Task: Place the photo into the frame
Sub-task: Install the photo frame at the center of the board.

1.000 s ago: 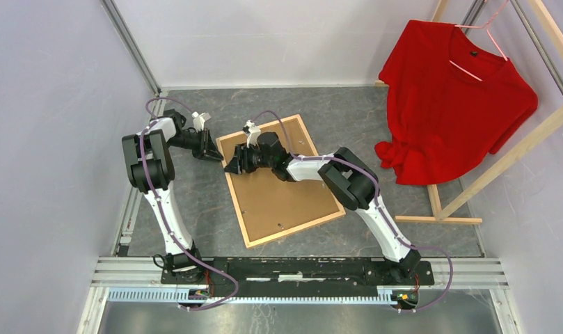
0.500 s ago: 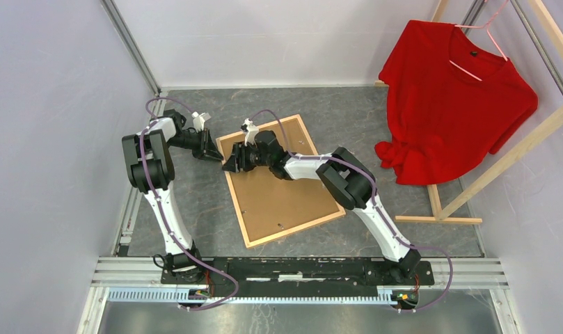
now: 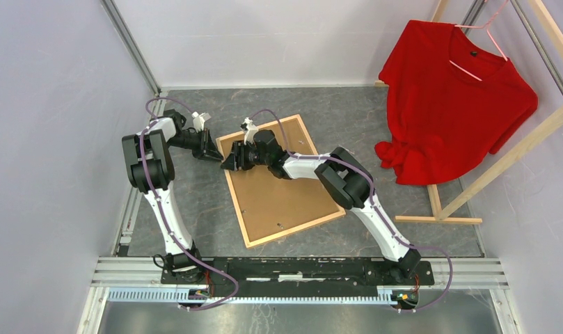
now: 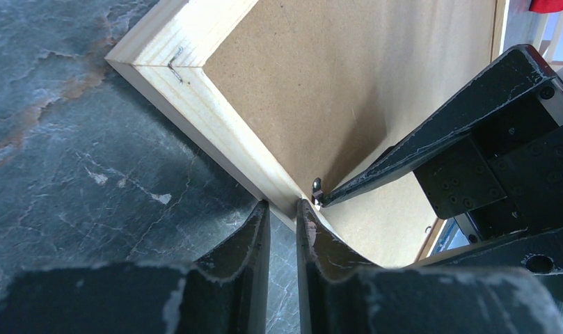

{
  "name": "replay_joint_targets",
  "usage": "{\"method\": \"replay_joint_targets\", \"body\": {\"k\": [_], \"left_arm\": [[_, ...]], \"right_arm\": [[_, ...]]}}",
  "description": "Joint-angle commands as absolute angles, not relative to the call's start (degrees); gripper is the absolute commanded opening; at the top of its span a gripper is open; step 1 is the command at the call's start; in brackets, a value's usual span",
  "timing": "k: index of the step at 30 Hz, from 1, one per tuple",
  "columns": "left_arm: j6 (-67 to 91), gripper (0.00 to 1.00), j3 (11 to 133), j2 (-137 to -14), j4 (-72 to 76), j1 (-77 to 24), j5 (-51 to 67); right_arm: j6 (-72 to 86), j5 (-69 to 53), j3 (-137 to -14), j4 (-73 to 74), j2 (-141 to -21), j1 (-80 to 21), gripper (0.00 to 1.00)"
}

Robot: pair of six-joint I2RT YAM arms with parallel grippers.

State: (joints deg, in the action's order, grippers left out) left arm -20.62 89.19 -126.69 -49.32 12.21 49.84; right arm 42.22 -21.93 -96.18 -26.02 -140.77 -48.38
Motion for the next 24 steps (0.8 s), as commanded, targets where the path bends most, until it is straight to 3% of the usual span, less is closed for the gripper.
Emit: {"method": "replay_joint_targets", "body": {"k": [1, 24], "left_arm": [[-24.1, 0.14, 87.1, -127.4, -47.3, 11.3, 44.0], [-25.0, 0.13, 86.9, -127.5, -47.3, 11.3, 44.1]], "right_arm": [[42.9, -19.2, -97.6, -23.9, -144.3, -48.8, 0.6], [44.4, -14.7, -97.4, -24.1, -145.1, -48.9, 0.59]]}}
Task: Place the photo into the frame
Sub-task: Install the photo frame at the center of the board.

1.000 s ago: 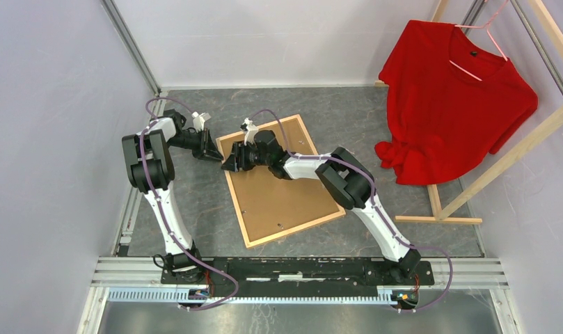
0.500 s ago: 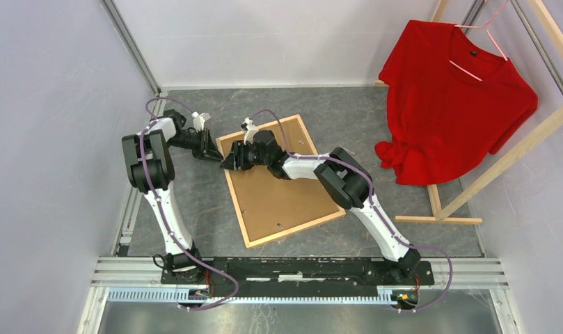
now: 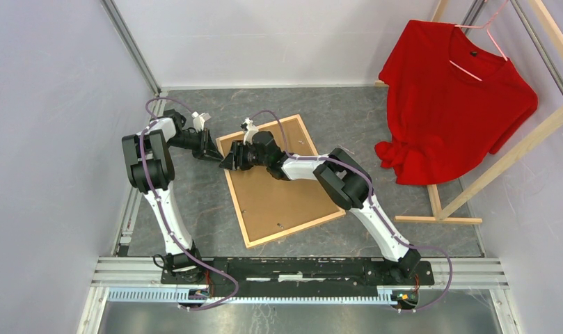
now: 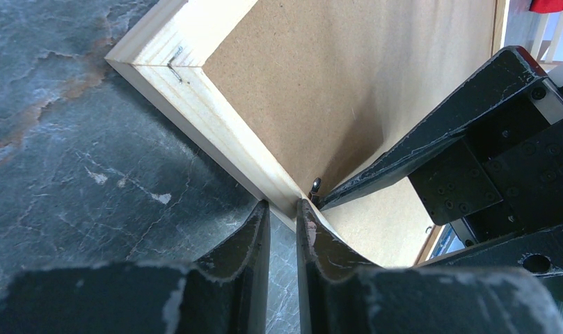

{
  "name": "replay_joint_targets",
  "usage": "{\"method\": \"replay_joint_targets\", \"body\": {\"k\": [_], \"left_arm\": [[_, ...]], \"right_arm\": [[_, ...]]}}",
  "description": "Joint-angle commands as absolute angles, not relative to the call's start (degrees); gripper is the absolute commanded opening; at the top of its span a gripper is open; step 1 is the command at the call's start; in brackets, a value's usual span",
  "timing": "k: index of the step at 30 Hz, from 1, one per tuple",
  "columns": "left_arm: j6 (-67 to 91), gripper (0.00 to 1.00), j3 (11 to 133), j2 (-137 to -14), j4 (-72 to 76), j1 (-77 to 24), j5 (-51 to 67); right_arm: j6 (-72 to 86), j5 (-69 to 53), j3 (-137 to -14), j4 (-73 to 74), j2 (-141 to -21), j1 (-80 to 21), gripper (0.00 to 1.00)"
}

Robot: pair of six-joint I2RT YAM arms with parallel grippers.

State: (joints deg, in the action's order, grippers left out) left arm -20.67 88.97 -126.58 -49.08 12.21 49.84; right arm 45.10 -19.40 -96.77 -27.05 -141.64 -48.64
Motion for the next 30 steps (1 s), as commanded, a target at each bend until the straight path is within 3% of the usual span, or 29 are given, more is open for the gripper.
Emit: {"method": "replay_joint_targets", "body": {"k": [1, 10, 14, 23, 25, 30], "left_arm": [[-25.0, 0.13, 87.0, -127.5, -47.3, 11.3, 44.1], [-25.6, 0.13, 86.8, -127.3, -47.8, 11.3, 43.9], [-28.0, 0.17, 87.5, -126.8, -50.8, 11.5, 43.0], [-36.3, 0.25, 79.0, -119.2, -51.7, 11.8, 35.4], [-37.2, 0.26, 75.9, -117.0, -50.9, 11.1, 34.1], [-37.4, 0.26, 66.1, -110.4, -45.9, 6.5, 30.8]], "right_arm": [[44.6, -14.3, -97.3, -24.1, -145.1, -48.9, 0.59], [46.3, -13.4, -93.9, -28.4, -142.9, -48.8, 0.62], [45.8, -15.4, -89.6, -30.8, -137.1, -47.8, 0.72], [41.8, -13.9, -64.0, -31.5, -111.1, -34.5, 0.94], [40.6, -12.9, -61.5, -28.9, -109.0, -30.6, 0.98], [37.1, -9.6, -61.8, -23.4, -109.7, -24.6, 0.98]]}}
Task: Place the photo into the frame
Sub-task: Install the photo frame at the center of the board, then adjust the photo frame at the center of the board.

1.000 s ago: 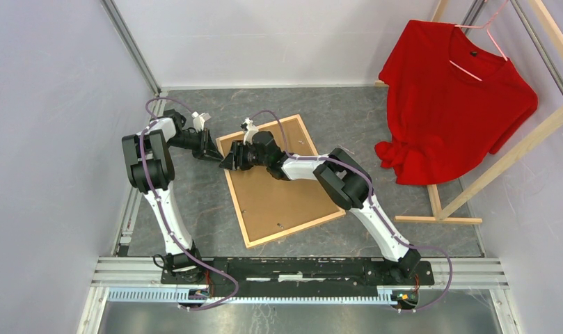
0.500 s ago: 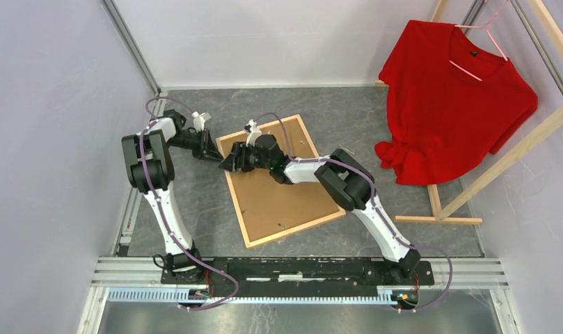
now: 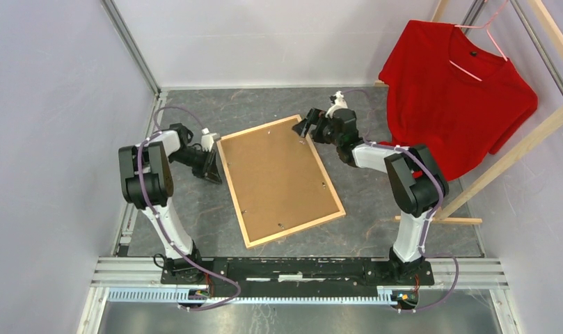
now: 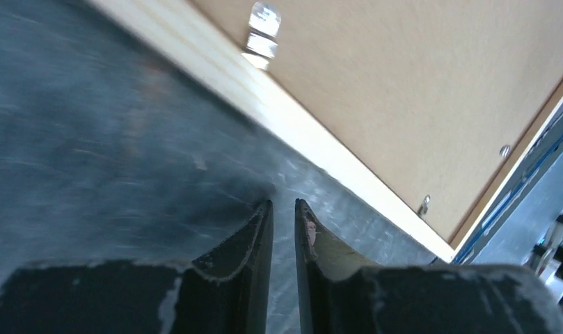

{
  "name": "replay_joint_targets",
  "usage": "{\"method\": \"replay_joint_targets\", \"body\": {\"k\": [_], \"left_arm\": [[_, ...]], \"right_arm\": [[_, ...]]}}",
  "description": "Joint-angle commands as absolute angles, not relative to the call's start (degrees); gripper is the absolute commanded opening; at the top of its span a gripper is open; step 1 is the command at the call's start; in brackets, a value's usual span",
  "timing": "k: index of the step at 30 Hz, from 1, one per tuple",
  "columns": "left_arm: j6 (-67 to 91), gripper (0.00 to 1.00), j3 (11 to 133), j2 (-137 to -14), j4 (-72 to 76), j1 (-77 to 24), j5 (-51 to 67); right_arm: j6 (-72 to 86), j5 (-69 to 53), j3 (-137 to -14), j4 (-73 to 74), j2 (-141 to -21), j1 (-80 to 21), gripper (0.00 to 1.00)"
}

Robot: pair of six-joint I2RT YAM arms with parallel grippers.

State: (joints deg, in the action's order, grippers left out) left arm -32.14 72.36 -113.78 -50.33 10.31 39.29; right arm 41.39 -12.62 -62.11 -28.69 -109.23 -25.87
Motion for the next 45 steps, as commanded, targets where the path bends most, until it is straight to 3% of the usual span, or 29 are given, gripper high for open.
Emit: {"method": "replay_joint_targets", "body": {"k": [1, 13, 18, 23, 33, 36, 45], "left_arm": [[-37.0, 0.26, 64.6, -109.3, -45.1, 5.1, 30.3], [-33.0, 0.27, 58.4, -104.4, -40.9, -9.4, 28.9], [-32.8, 0.39, 59.6, -105.0, -42.3, -19.1, 30.8], [-36.4, 0.52, 61.7, -103.8, -47.0, -20.9, 30.9], [-54.5, 0.68, 71.9, -96.9, -69.1, -8.9, 33.7], [-54.0, 0.67, 77.0, -98.0, -68.0, -3.2, 31.3], [-28.3, 0.53, 96.8, -113.9, -46.6, 9.7, 24.8]], "right_arm": [[36.9, -9.8, -63.2, -22.5, -110.9, -24.1, 0.98], [37.7, -17.7, -87.6, -13.6, -129.0, -28.0, 0.98], [37.5, -21.1, -101.5, -8.5, -136.9, -32.8, 0.98], [34.7, -18.0, -103.7, -6.1, -135.6, -32.7, 0.98], [28.8, -1.5, -82.3, -4.9, -110.3, -27.3, 0.98], [29.9, 1.0, -71.8, -5.1, -101.3, -27.2, 0.98], [38.8, -3.1, -34.6, -6.3, -68.6, -29.1, 0.98]]}}
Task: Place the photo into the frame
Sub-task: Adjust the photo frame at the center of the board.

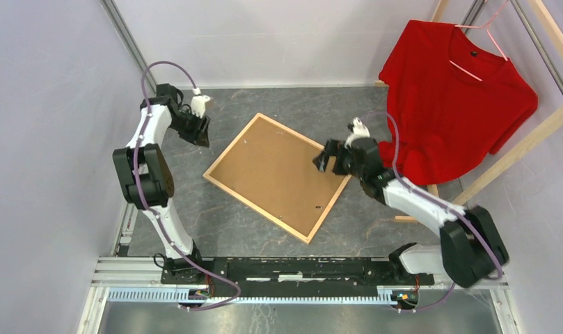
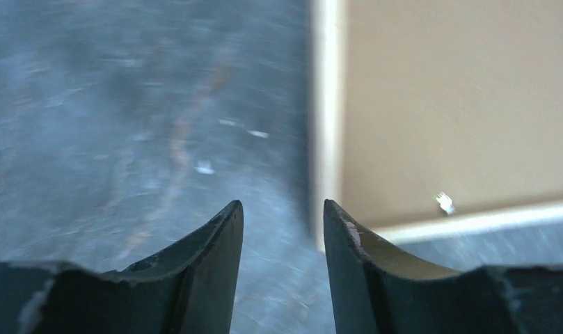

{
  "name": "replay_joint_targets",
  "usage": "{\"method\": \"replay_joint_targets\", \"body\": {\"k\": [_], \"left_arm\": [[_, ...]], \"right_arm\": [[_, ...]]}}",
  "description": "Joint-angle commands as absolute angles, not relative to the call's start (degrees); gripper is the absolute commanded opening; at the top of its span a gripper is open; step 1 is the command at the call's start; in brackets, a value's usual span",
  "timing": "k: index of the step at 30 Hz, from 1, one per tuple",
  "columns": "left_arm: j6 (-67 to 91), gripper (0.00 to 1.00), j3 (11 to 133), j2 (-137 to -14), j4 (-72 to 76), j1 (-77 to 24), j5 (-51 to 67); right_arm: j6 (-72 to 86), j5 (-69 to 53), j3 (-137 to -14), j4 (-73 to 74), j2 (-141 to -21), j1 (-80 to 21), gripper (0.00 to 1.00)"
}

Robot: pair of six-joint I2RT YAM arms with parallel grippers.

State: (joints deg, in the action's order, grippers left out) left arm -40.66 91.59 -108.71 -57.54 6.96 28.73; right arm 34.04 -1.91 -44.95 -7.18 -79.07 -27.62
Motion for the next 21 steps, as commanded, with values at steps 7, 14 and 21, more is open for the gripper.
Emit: {"method": "replay_joint_targets", "body": {"k": [7, 14, 21], "left_arm": [[-22.4, 0.51, 96.5, -120.0, -39.7, 9.3, 24.2], [-24.9, 0.45, 86.5, -119.1, -39.8, 7.8, 29.0], [-34.5, 0.43, 76.7, -113.7, -44.3, 7.3, 33.5]], "right_arm": [[44.2, -4.1, -18.3, -1.2, -49.6, -30.3, 0.98], [44.2, -5.6, -15.0, -6.9, -52.6, -30.1, 0.98], [37.2, -5.7, -26.1, -9.9, -67.0, -28.5, 0.98]]}}
